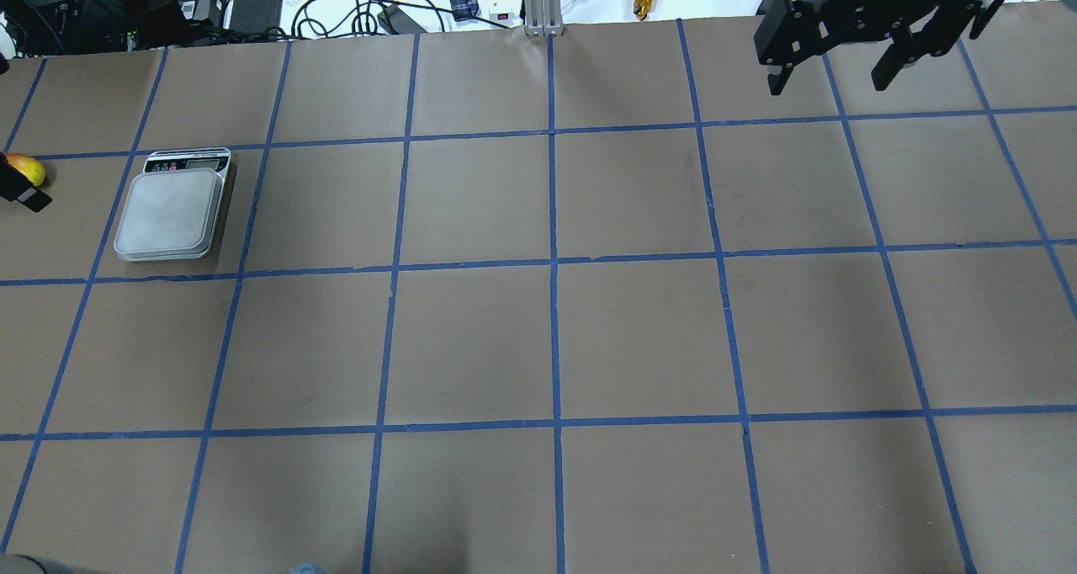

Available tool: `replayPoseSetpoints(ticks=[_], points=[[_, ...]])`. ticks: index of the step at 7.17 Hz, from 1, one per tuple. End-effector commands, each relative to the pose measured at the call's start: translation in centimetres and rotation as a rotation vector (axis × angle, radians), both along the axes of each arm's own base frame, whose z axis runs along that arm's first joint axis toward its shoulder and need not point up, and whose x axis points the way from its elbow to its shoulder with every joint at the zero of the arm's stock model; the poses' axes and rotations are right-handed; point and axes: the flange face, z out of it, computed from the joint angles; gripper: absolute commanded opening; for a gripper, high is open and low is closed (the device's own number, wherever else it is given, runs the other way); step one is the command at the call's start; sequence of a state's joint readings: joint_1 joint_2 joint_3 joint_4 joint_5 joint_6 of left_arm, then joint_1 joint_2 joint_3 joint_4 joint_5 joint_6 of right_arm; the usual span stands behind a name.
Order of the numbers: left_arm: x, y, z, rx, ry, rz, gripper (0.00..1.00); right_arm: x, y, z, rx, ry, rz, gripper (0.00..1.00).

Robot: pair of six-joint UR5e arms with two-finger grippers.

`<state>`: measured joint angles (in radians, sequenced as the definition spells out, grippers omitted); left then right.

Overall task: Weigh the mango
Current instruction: 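Lower the left gripper onto the red-yellow mango and close on it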

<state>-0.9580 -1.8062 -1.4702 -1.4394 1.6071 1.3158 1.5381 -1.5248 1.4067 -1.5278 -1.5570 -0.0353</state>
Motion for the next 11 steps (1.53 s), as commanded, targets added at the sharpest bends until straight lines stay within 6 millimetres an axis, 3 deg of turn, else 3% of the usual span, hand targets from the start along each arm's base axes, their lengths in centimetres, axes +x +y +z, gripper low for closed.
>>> replayPoseSetpoints(ticks=[1, 2, 3, 6, 8, 11], points=[[8.8, -4.4, -3.9, 0.012, -0.034, -0.164, 1.00, 0.0, 0.1, 0.1, -0.002, 0.000, 0.000, 1.00], [13.9, -5.7, -6.4, 0.016, -0.021, -0.198, 1.00, 0.0, 0.0, 0.0, 0.000, 0.000, 0.000, 1.00], [17.6, -7.4, -8.4, 0.012, -0.017, -0.235, 1.00, 0.0, 0.1, 0.1, -0.002, 0.000, 0.000, 1.00], [24.6, -11.3, -13.2, -0.009, -0.026, -0.432, 1.00, 0.0, 0.0, 0.0, 0.000, 0.000, 0.000, 1.00], [26.8, -13.4, -15.6, -0.022, -0.040, -0.566, 1.00, 0.0, 0.0, 0.0, 0.000, 0.000, 0.000, 1.00], [27.9, -15.5, -17.5, -0.105, -0.055, -0.798, 1.00, 0.0, 0.0, 0.0, 0.000, 0.000, 0.000, 1.00]])
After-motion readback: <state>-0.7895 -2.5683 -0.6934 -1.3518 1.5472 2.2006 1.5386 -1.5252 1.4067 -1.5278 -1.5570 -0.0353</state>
